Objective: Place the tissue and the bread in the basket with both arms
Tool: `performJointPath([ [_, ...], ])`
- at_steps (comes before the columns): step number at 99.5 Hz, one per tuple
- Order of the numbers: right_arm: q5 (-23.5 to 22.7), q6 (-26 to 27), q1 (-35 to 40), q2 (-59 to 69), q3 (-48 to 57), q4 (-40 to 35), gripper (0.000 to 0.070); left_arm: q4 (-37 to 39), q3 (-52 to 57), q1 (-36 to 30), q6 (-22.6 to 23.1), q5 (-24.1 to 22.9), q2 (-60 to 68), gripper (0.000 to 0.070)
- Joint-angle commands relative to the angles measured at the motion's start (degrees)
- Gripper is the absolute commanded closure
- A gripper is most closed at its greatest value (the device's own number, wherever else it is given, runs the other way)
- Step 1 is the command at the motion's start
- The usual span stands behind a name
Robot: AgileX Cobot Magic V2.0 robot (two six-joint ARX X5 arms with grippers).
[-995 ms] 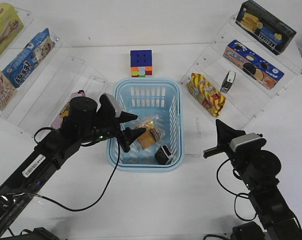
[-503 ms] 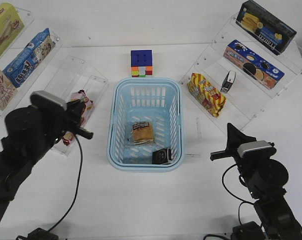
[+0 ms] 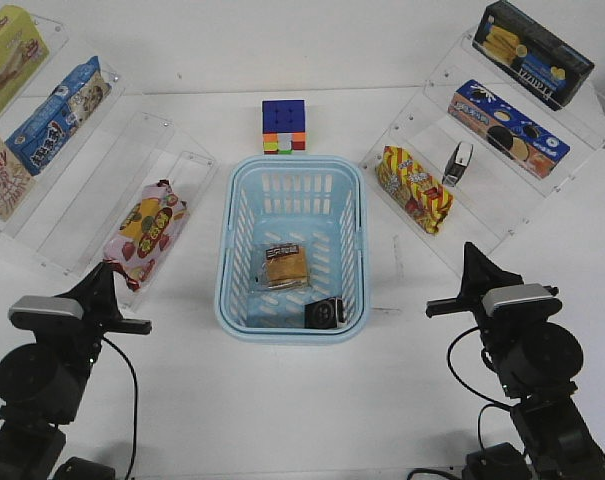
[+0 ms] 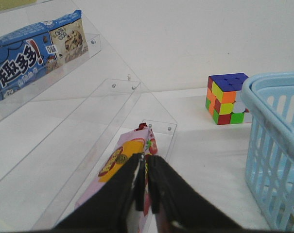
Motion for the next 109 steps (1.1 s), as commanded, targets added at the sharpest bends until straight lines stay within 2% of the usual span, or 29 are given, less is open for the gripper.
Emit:
performJointPath([
  [1, 0.17, 0.46, 0.28, 0.17, 0.20, 1.09, 0.0699, -0.11, 0.07, -0.09, -0.72, -0.09, -0.92, 0.0696],
  [14, 0.15, 0.46, 0.28, 0.17, 0.17, 1.14, 0.0699, -3.17, 0.09, -0.09, -0.74, -0.07, -3.08, 0.0697],
  [62, 0.17, 0.46, 0.28, 0.17, 0.20, 1.14, 0.0699, -2.58, -0.72, 0.68, -0.37, -0.59, -9.68, 0.0699],
  [72, 0.15, 0.46, 0.28, 0.17, 0.20, 1.14, 0.0699, 2.49, -6.34, 4.46, -0.37, 0.20, -12.35, 0.0698],
  [84, 0.17, 0.46, 0.28, 0.17, 0.17, 1.14, 0.0699, 7.93, -16.00, 9.44, -0.52, 5.90, -17.31, 0.0698],
  [109, 0.17, 0.46, 0.28, 0.17, 0.20, 1.14, 0.0699, 7.43, -29.70, 14.45, -2.49, 9.81, -28.83, 0.0698],
])
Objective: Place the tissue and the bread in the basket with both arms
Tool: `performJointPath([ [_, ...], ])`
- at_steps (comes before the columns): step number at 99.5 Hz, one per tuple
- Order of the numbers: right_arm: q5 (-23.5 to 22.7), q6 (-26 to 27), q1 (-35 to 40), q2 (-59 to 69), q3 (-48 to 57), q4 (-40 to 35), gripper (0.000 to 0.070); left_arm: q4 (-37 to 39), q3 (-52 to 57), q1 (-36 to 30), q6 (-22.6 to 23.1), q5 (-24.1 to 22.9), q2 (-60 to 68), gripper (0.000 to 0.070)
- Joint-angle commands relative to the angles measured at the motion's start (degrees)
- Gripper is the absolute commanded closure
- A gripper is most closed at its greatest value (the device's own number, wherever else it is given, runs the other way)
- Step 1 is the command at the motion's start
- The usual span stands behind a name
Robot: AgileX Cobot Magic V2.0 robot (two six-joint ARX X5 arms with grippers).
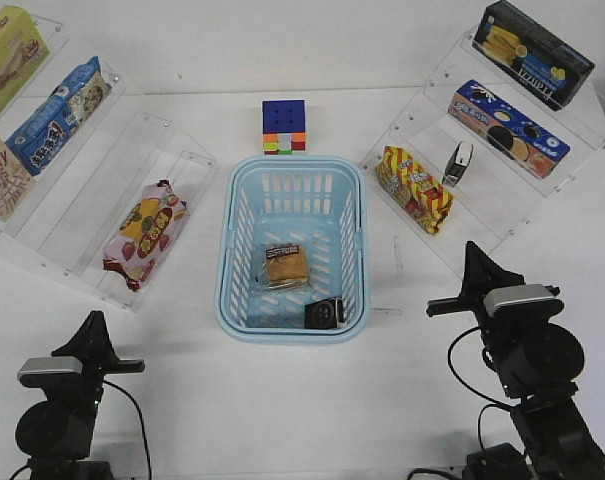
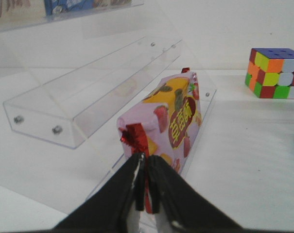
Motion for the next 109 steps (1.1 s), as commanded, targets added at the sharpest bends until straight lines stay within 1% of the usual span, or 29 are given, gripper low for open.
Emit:
performJointPath([
  [1, 0.02, 0.46, 0.28, 0.17, 0.17, 0.74, 0.0699, 1.62, -1.68, 0.44, -0.98, 1.68, -2.40, 0.0698],
  [12, 0.02, 0.46, 0.28, 0.17, 0.20, 0.74, 0.0699, 1.77, -4.70, 0.90, -0.98, 2.38, -3.26, 0.0698],
  [23, 0.04, 0.46, 0.28, 0.15, 0.20, 0.94, 0.0699, 2.43, -6.93, 0.92, -0.96, 4.46, -3.28, 0.0698],
  [26, 0.04, 0.44, 0.28, 0.15, 0.20, 0.94, 0.0699, 1.49, -6.91, 0.92, -0.90, 4.63, -3.28, 0.0697],
  [34, -0.02, 0.46, 0.31, 0.15, 0.20, 0.94, 0.0699, 0.52, -6.91, 0.90, -0.87, 4.61, -3.28, 0.0697],
  [109, 0.04, 0.42, 0.28, 0.15, 0.20, 0.81, 0.0699, 0.72, -6.88, 0.90, -0.92, 4.61, -3.21, 0.0697],
])
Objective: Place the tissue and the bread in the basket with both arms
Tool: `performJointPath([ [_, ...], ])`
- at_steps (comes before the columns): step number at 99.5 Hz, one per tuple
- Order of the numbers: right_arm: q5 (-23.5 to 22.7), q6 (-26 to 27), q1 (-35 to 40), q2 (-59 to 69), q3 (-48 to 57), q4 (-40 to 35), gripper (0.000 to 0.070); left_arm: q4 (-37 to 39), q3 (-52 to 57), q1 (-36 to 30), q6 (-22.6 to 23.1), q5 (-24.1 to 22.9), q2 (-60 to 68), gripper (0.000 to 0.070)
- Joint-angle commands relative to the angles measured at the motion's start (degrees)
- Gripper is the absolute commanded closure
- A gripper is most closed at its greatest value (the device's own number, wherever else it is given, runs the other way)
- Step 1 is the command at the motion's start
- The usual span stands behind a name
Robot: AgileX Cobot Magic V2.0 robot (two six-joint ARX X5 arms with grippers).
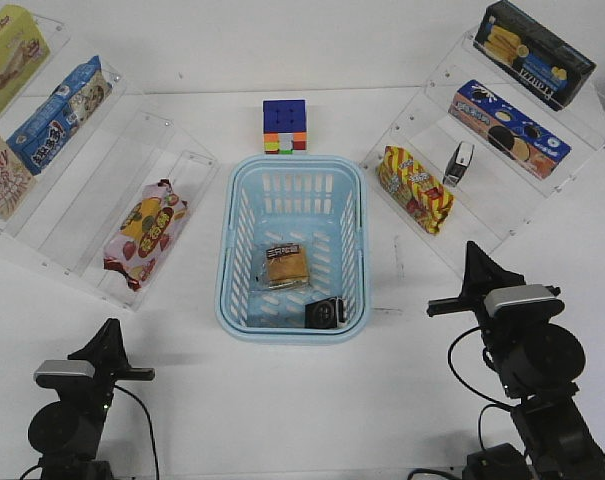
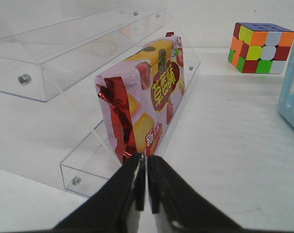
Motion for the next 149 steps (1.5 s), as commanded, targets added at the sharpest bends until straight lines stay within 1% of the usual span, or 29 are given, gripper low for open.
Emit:
performJointPath([
  [1, 0.04, 0.35, 0.26, 0.15, 0.20, 0.68, 0.0699, 0.90, -1.16, 0.02, -0.09, 0.04, -0.04, 0.0698],
  [6, 0.11, 0.02, 0.22, 0.15, 0.20, 0.57, 0.0699, 0.90, -1.16, 0.02, -0.09, 0.04, -0.04, 0.0698],
  [14, 1.75, -3.58, -0.35, 0.00, 0.04, 0.57, 0.0699, 0.90, -1.16, 0.02, -0.09, 0.04, -0.04, 0.0697],
  [21, 1.84, -5.79, -1.60, -1.25, -1.44, 0.11, 0.0699, 0.90, -1.16, 0.02, -0.09, 0.04, -0.04, 0.0697],
  [26, 0.55, -8.44, -2.80, -3.04, -3.78, 0.76, 0.0699, 0.90, -1.16, 0.02, -0.09, 0.04, -0.04, 0.0698],
  [37, -4.66, -13.00, -5.53, -8.66, -10.64, 1.44, 0.0699, 0.90, -1.16, 0.02, -0.09, 0.04, -0.04, 0.0697],
  [47, -5.16, -14.91, -7.87, -14.25, -18.25, 2.60, 0.0699, 0.90, -1.16, 0.02, -0.09, 0.04, -0.04, 0.0697],
  [69, -5.20, -14.84, -11.47, -26.10, -31.41, 2.12, 0.0699, 0.90, -1.16, 0.02, -0.09, 0.04, -0.04, 0.0698],
  [77, -5.27, -13.38, -12.33, -29.48, -34.40, 1.73, 0.0699, 0.90, -1.16, 0.02, -0.11, 0.04, -0.04, 0.0698],
  [84, -5.46, -12.74, -12.85, -32.28, -34.36, -3.50, 0.0699, 0.90, -1.16, 0.02, -0.11, 0.04, -0.04, 0.0698],
  [86, -5.46, -12.76, -12.92, -32.37, -34.36, -3.78, 0.0699, 0.90, -1.16, 0.02, -0.11, 0.04, -0.04, 0.0697],
  [106, -4.61, -12.46, -13.22, -32.06, -34.36, -3.74, 0.0699, 0.87, -1.16, 0.02, -0.09, 0.04, -0.07, 0.0698],
  [124, -4.66, -12.50, -13.18, -32.06, -34.34, -2.25, 0.0699, 0.92, -1.16, 0.02, -0.11, 0.02, -0.07, 0.0697],
  [149, -4.55, -12.50, -13.18, -32.06, -34.34, -2.25, 0.0699, 0.90, -1.16, 0.02, -0.11, 0.04, -0.07, 0.0698],
])
